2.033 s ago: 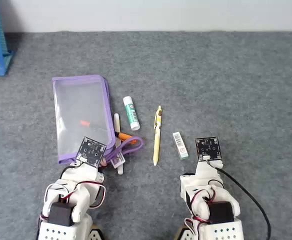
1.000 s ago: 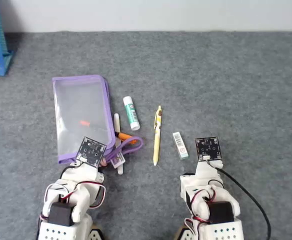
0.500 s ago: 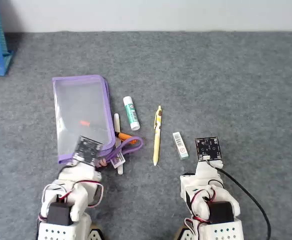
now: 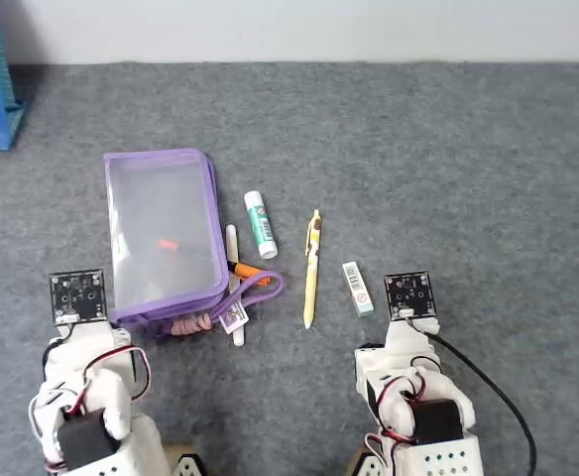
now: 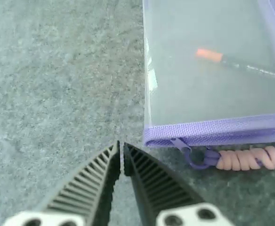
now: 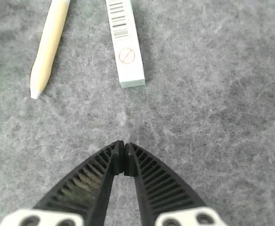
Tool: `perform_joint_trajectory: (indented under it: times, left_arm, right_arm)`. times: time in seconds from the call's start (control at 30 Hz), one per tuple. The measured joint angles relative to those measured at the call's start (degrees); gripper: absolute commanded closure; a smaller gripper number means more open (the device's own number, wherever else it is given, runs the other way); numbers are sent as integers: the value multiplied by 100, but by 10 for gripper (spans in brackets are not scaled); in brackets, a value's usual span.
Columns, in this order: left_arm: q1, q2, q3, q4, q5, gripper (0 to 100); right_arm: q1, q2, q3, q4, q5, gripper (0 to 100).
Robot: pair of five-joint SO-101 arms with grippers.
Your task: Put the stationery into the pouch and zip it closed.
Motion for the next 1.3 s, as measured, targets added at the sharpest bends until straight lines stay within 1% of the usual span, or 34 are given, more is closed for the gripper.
perform_joint_trajectory:
  times: [0.23,0.43,0.5,0.57,0.6,0.7,0.73,0.77,0.87,0.97,1.03,1.17,1.3]
  left_arm:
    - [-97,0,44,-97,0,987]
    - [-132,0,167,-167,9,987]
    - [-123,0,167,-167,9,987]
    - [-158,0,167,-167,9,987]
    - [-167,0,167,-167,9,987]
    - [-387,0,167,-167,9,987]
    - [-466,0,167,-167,9,987]
    - [-563,0,167,-167,9,987]
    - [-642,0,167,-167,9,987]
    - [-668,0,167,-167,9,987]
    - [-659,0,167,-167,9,987]
    - [-659,0,167,-167,9,987]
    - [-659,0,167,-167,9,987]
  right_arm:
    - [-26,0,0,-35,0,987]
    - [193,0,0,-721,0,991]
    - [132,0,0,-905,18,987]
    - [-105,0,0,-914,422,987]
    - [-202,0,0,-914,818,987]
    - [-334,0,0,-1125,2365,986]
    - [-281,0,0,-1204,2769,986]
    - [-264,0,-53,-1266,3007,986]
    - [-62,0,-492,-1336,2892,954]
    - [-123,-26,-1064,-1257,2813,909]
    - [-396,18,-1398,-1134,2804,903]
    - [-782,782,-2004,-1073,2796,902]
    - [-1046,2031,-2611,-1213,2778,899]
